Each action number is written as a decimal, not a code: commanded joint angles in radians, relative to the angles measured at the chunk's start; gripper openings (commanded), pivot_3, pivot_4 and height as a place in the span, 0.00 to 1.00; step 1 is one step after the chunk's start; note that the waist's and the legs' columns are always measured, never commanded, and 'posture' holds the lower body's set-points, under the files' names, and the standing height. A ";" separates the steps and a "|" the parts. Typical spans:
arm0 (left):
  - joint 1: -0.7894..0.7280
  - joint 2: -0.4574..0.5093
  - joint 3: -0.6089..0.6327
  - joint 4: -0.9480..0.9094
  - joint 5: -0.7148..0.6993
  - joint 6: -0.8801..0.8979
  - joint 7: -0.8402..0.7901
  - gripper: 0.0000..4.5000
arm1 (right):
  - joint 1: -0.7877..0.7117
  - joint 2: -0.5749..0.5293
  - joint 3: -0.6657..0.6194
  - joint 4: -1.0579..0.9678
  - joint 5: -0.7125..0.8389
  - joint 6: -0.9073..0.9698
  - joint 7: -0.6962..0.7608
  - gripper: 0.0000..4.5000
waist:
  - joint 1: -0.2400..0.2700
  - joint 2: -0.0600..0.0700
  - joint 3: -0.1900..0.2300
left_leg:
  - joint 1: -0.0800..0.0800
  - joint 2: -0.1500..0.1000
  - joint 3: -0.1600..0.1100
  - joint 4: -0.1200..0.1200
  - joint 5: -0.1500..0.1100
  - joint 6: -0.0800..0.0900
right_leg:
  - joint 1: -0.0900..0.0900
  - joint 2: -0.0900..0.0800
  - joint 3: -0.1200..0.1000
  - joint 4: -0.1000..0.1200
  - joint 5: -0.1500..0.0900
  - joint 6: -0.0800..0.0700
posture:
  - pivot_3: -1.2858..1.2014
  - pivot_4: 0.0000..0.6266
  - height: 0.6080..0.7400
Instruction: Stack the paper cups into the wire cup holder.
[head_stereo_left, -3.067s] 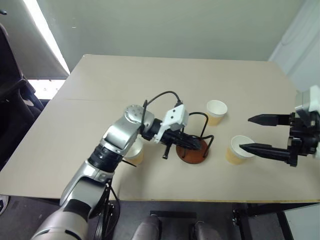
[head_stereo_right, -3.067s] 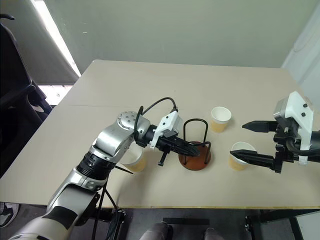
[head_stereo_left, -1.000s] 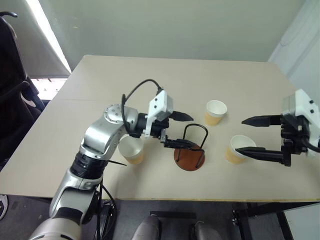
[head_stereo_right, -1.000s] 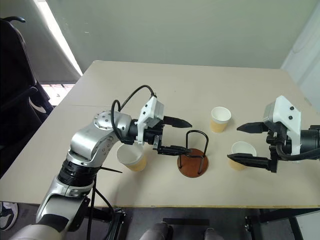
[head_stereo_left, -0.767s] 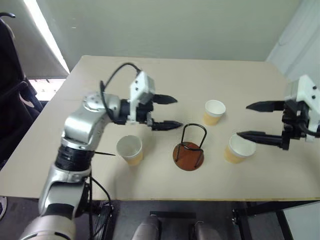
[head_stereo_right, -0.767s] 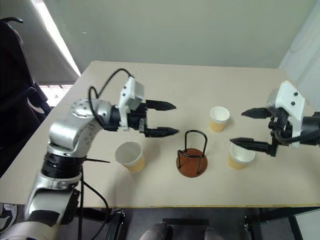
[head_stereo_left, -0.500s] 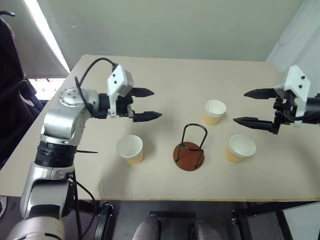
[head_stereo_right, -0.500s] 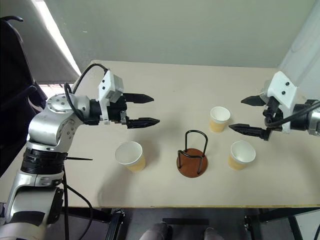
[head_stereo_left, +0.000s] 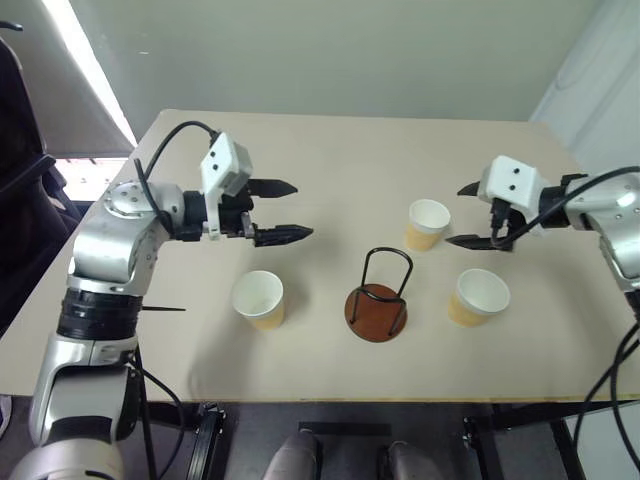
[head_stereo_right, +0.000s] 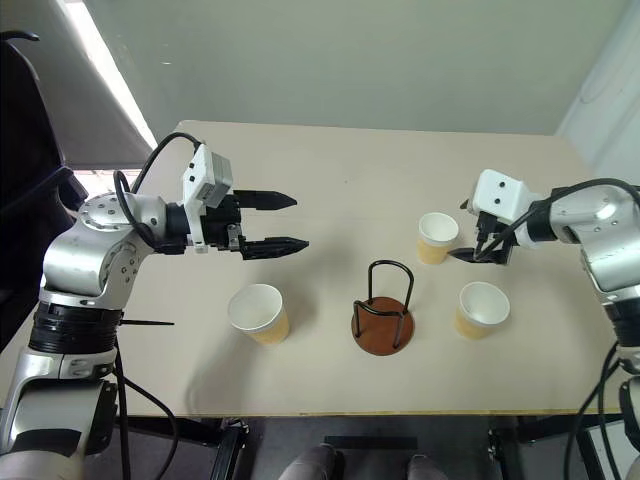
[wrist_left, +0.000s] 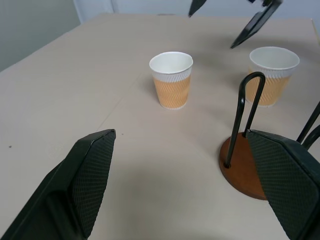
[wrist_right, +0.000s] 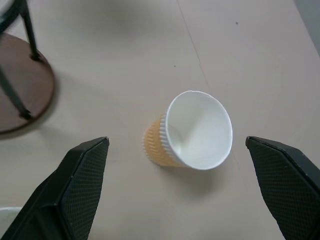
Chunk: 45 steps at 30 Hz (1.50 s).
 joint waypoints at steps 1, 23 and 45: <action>-0.011 0.014 0.025 -0.006 -0.004 -0.020 -0.009 1.00 | -0.048 0.019 0.022 0.070 -0.079 -0.088 0.032 1.00 | 0.001 0.000 0.000 | 0.000 0.000 0.000 0.000 0.000 0.000 | 0.000 0.000 0.000 0.000 0.000 0.000 | 0.52 0.24 1.00; 0.006 0.014 0.023 -0.018 -0.002 -0.034 0.000 1.00 | -0.162 0.188 0.052 0.413 -0.301 -0.332 0.044 1.00 | 0.000 0.000 0.000 | 0.000 0.000 0.000 -0.010 0.000 -0.003 | -0.002 0.000 0.000 -0.001 0.000 -0.003 | 0.52 0.24 1.00; -0.004 0.011 -0.002 -0.007 0.005 -0.046 -0.023 1.00 | -0.117 0.188 0.006 0.303 -0.263 -0.268 0.164 0.00 | 0.001 0.000 0.000 | 0.000 0.001 0.000 -0.011 0.000 -0.003 | -0.002 0.000 0.000 -0.001 0.000 -0.003 | 0.52 0.24 1.00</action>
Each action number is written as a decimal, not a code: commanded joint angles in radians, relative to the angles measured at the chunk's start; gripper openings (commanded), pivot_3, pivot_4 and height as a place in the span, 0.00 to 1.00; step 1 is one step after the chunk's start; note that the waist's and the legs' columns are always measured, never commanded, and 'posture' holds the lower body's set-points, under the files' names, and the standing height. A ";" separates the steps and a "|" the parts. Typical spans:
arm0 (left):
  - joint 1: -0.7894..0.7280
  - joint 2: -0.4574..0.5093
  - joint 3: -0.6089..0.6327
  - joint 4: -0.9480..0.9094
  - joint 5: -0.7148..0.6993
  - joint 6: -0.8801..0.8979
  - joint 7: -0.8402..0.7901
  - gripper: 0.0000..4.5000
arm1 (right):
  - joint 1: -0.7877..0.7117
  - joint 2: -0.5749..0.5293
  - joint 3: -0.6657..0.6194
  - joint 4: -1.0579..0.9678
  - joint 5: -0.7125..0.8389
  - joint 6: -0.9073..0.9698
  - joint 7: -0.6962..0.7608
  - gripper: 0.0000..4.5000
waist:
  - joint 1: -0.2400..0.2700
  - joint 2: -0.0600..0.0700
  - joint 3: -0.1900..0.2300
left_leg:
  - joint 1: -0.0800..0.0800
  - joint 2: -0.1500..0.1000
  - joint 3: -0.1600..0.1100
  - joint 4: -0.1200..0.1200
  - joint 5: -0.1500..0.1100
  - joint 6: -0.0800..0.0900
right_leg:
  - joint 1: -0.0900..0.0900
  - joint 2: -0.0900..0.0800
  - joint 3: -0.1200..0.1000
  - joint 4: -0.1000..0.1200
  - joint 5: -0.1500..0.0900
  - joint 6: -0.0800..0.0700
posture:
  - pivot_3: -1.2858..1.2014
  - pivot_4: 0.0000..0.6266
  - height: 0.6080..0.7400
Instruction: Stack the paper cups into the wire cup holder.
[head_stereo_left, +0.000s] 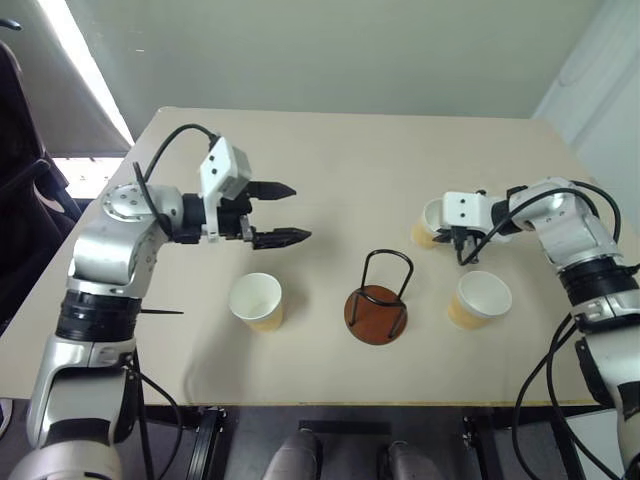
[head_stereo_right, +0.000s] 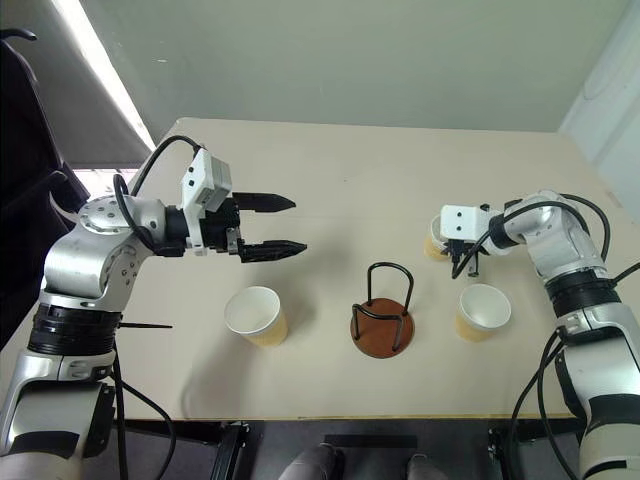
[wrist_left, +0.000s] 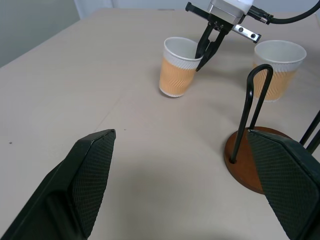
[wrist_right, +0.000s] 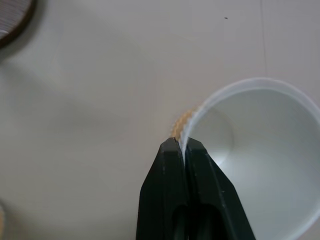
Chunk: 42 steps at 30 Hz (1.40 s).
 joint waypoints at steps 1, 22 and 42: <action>-0.018 0.009 0.004 -0.014 0.003 -0.012 -0.014 1.00 | 0.003 -0.030 -0.052 -0.115 0.052 0.056 0.041 0.00 | 0.000 0.000 0.000 | 0.000 0.000 0.000 0.000 0.000 0.000 | 0.000 0.000 0.000 0.000 0.000 0.000 | 0.52 0.24 1.00; -0.061 0.020 -0.043 -0.036 0.000 -0.021 -0.153 1.00 | -0.029 -0.288 -0.262 -1.091 0.575 0.830 0.163 0.00 | -0.003 0.000 0.001 | 0.000 0.000 -0.001 0.000 0.000 0.000 | 0.001 0.000 0.000 -0.002 -0.001 -0.001 | 0.52 0.24 1.00; -0.050 0.034 -0.062 -0.091 0.001 -0.024 -0.196 1.00 | 0.082 -0.346 -0.164 -1.174 0.630 0.775 0.094 0.00 | -0.006 0.000 0.000 | 0.000 0.000 -0.001 0.001 0.001 0.000 | 0.000 0.000 0.000 -0.003 -0.001 -0.001 | 0.52 0.24 1.00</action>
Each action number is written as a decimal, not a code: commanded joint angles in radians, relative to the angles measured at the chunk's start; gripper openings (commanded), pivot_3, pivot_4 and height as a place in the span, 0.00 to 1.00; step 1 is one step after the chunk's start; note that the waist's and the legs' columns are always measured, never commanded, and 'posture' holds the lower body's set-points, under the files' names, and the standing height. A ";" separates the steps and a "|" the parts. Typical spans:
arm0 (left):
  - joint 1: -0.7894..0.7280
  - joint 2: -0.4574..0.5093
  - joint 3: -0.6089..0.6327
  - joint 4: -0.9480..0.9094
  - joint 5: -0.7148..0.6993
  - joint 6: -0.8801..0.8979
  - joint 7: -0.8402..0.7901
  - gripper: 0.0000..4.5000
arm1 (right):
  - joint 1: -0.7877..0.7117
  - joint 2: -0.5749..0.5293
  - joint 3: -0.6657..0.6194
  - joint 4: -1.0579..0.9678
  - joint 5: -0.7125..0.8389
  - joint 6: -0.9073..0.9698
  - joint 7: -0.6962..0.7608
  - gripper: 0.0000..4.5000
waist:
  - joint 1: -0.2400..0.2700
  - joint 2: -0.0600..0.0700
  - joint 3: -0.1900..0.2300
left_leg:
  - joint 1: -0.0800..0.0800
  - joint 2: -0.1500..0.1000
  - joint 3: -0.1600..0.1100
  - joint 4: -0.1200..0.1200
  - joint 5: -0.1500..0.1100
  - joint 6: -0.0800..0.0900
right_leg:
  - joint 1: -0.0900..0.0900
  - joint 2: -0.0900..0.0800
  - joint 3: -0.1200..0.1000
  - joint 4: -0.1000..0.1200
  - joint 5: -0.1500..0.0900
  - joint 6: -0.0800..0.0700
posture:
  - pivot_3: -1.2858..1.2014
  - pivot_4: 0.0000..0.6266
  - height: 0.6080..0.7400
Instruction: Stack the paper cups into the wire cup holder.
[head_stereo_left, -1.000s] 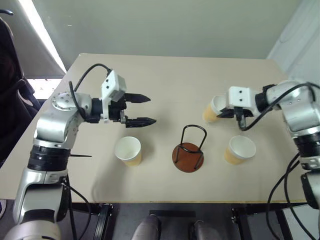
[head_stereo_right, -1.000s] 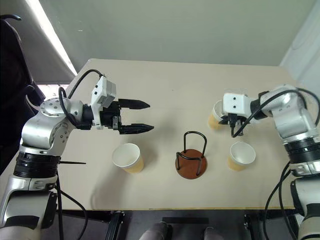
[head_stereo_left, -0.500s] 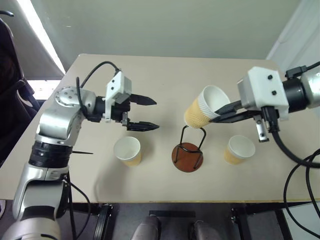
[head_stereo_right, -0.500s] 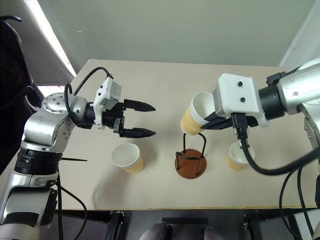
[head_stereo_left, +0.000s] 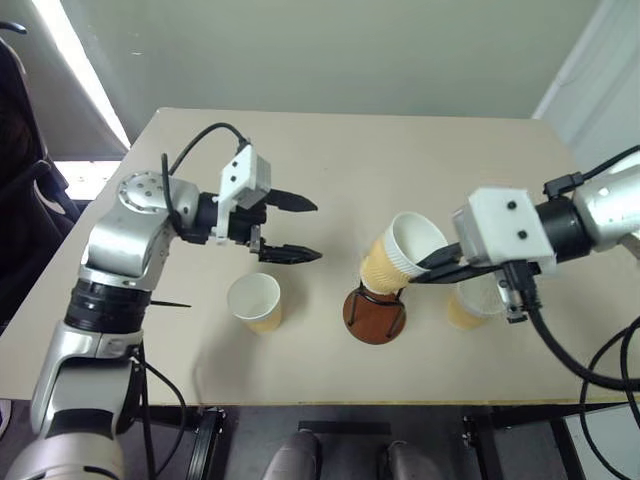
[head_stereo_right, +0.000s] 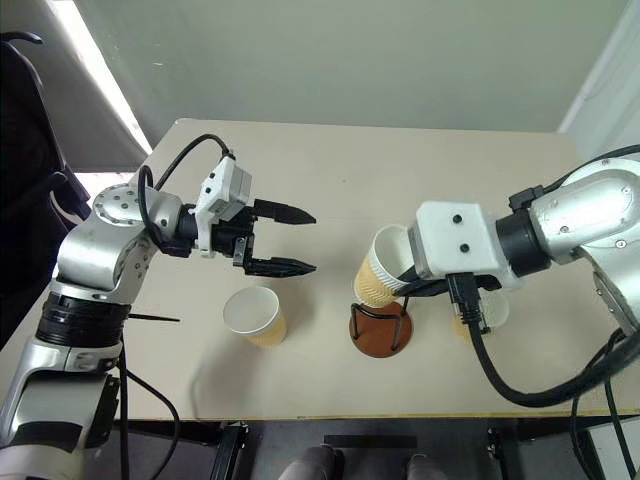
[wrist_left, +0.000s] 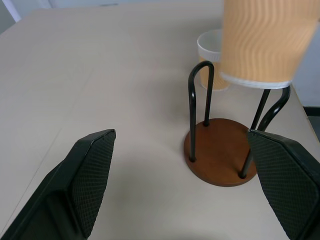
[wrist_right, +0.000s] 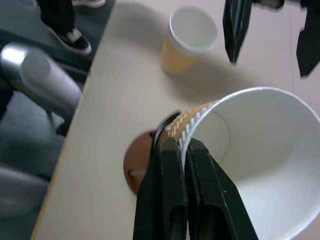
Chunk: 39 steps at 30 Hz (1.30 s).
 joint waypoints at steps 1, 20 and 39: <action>0.003 0.037 0.015 -0.070 -0.023 -0.002 -0.043 1.00 | -0.002 -0.016 -0.002 0.007 -0.021 -0.048 -0.003 0.00 | 0.000 0.000 0.000 | 0.000 0.000 0.000 0.000 0.000 0.000 | 0.000 0.000 0.000 0.000 0.000 0.000 | 0.52 0.24 1.00; 0.001 0.092 -0.004 -0.106 0.000 -0.017 -0.109 1.00 | 0.015 -0.005 0.038 0.012 -0.042 -0.099 -0.007 0.08 | -0.001 0.000 0.000 | 0.000 0.000 0.000 0.001 0.000 0.001 | 0.000 0.000 0.000 0.001 0.000 0.000 | 0.52 0.24 1.00; 0.105 0.229 0.040 -0.330 0.028 -0.048 -0.073 1.00 | -0.036 0.061 -0.133 0.065 0.167 0.116 -0.130 0.50 | -0.006 0.000 0.000 | 0.000 0.000 0.000 0.001 0.000 0.001 | 0.000 0.000 0.000 0.000 0.000 0.000 | 0.52 0.24 1.00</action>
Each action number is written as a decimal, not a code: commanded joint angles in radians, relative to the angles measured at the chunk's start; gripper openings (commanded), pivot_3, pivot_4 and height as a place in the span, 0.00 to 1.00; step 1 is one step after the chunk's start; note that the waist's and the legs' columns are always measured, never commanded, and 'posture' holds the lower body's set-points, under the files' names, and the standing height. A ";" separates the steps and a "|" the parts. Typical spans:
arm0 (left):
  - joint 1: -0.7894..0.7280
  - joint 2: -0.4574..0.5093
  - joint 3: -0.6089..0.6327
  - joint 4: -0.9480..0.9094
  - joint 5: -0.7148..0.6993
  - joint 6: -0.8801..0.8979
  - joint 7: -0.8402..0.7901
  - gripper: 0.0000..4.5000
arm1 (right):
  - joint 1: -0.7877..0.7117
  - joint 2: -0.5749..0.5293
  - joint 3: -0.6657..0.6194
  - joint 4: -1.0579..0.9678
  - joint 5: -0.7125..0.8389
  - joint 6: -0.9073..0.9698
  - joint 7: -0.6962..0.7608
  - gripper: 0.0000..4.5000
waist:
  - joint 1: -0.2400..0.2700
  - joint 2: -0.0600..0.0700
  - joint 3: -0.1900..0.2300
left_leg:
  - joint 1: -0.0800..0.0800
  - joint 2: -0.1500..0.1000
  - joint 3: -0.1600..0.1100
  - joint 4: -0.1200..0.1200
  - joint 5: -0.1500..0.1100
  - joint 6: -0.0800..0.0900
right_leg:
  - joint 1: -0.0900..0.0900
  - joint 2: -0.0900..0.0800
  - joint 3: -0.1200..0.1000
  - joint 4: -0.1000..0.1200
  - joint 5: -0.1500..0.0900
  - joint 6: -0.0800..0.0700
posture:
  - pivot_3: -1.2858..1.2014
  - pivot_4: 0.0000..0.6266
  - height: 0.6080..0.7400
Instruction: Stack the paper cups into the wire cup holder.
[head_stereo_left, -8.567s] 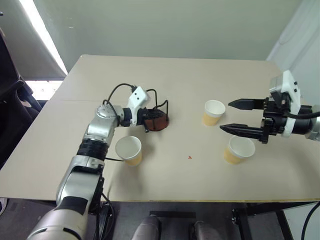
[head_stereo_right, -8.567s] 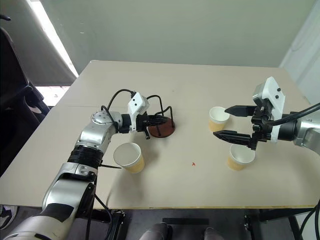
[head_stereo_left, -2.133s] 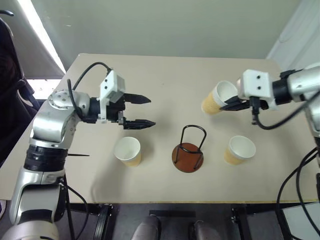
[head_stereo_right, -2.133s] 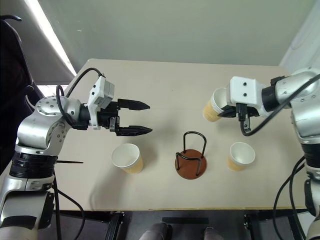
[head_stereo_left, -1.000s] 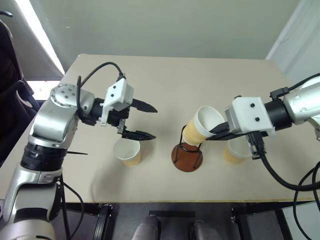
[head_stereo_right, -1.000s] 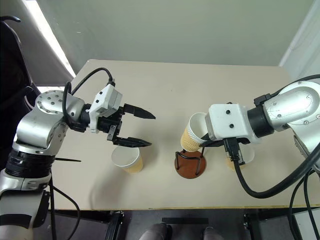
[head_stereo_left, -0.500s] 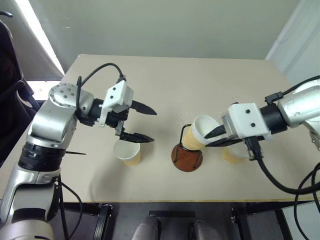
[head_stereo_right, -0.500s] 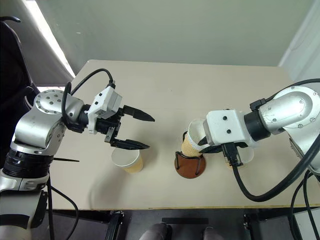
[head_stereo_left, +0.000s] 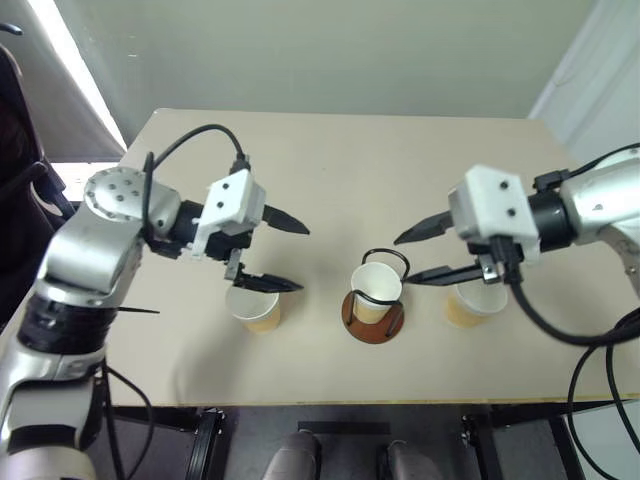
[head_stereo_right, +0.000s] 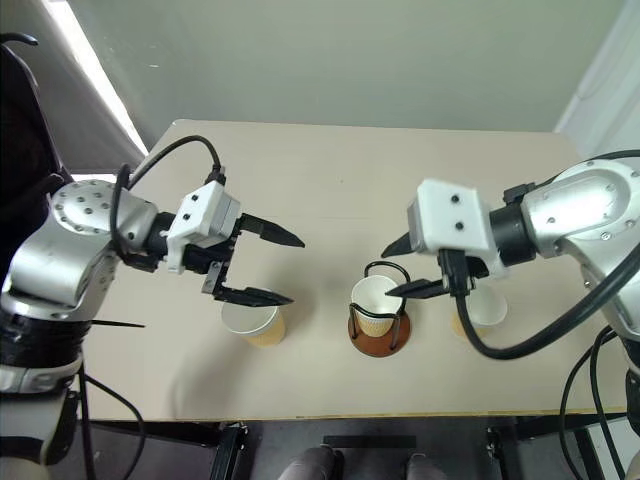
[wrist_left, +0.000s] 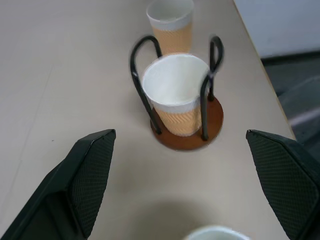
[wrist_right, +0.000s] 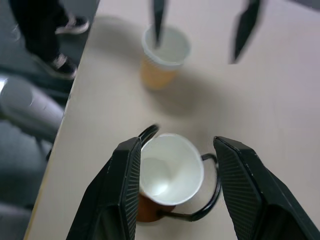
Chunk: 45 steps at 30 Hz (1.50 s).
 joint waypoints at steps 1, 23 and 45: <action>0.028 0.056 0.040 -0.103 0.026 -0.027 0.028 1.00 | -0.020 -0.013 -0.091 0.003 0.082 0.063 -0.023 0.50 | 0.000 0.000 0.000 | 0.000 0.000 0.000 0.000 0.000 0.000 | 0.000 0.000 0.000 0.000 0.000 0.000 | 0.52 0.24 1.00; 0.323 0.215 -0.001 -0.261 0.296 -0.122 0.188 1.00 | 0.019 -0.119 -0.167 0.014 0.283 0.156 -0.042 0.50 | -0.005 0.000 0.000 | 0.001 0.000 -0.001 -0.001 -0.001 -0.003 | -0.001 0.000 0.000 0.002 -0.002 -0.004 | 0.52 0.24 1.00; 0.338 0.161 -0.090 -0.190 0.377 -0.180 0.170 0.86 | 0.019 -0.148 -0.158 0.040 0.294 0.131 -0.070 0.51 | -0.005 0.000 0.000 | 0.001 0.000 -0.001 -0.001 -0.002 -0.003 | -0.002 0.000 0.000 0.003 -0.002 -0.004 | 0.52 0.24 1.00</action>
